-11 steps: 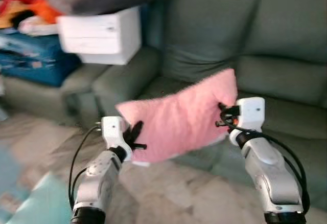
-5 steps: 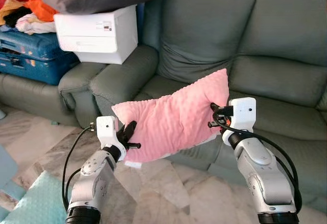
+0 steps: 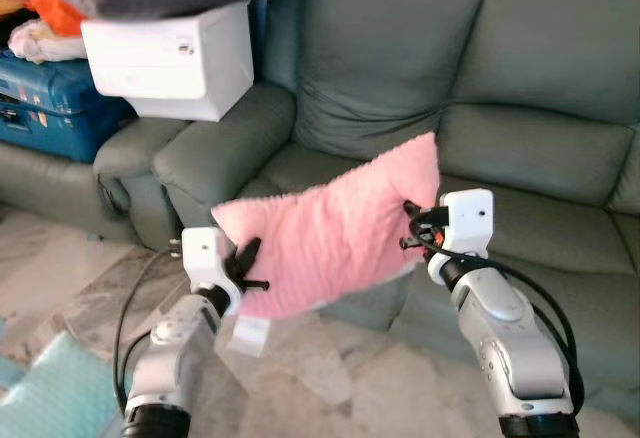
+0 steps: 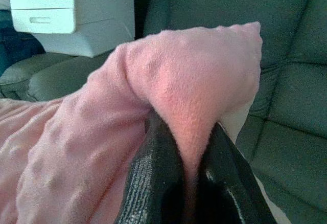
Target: Move the pillow to the sofa
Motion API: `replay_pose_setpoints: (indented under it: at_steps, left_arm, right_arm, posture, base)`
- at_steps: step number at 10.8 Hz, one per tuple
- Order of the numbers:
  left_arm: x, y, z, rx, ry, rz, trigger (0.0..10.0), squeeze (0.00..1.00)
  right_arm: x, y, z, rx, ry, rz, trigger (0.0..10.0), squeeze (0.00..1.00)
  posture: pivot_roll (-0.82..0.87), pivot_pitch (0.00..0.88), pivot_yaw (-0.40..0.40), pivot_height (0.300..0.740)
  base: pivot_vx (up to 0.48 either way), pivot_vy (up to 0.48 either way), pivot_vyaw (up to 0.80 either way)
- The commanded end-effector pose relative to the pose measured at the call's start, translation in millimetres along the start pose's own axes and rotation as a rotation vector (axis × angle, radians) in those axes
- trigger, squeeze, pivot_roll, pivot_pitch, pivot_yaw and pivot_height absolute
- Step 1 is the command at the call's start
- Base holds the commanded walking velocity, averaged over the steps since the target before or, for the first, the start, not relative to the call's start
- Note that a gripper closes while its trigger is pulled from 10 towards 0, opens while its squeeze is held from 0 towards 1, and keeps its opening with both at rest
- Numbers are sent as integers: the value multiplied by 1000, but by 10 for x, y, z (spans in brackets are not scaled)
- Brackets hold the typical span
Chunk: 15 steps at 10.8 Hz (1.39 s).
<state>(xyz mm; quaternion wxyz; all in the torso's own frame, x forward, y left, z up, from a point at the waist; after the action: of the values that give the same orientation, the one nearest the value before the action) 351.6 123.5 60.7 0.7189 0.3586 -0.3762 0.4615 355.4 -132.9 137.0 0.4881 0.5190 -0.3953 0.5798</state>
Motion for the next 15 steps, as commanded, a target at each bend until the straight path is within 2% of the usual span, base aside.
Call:
replay_pose_setpoints:
  at_steps: [1, 10, 15]
  left_arm:
    - [13, -38, 119, -40, -16, 1, 10000, 0]
    - [11, -51, 135, -52, -25, -8, 10000, 0]
    - [31, -58, 103, -34, 10, 8, 10000, 0]
  right_arm:
    - [107, -10, 44, -10, 7, 34, 10000, 0]
    - [89, -19, 45, -21, 0, 29, 10000, 0]
    - [74, -14, 55, -25, 2, 20, 10000, 0]
  posture:
    - [-258, 0, 20, 740]
    - [-258, 0, 32, 740]
    - [-262, 0, 29, 740]
  base:
    - [0, -345, 0]
    - [0, -345, 0]
    - [0, -55, -713]
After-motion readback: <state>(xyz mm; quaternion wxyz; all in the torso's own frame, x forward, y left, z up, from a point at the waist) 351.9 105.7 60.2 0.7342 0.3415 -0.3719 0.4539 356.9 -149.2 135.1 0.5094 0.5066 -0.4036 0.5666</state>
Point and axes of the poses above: a point about 5 cm out from each wrist's last joint towards the gripper, its own y axis pointing back from the gripper into the wrist, its own x axis along the axis of the wrist's last joint, z = x × y, the point moved 6 cm from there along -y, pointing out of the wrist towards the gripper, and after that the axes turned 8 degrees about y, right-handed, at the moved point
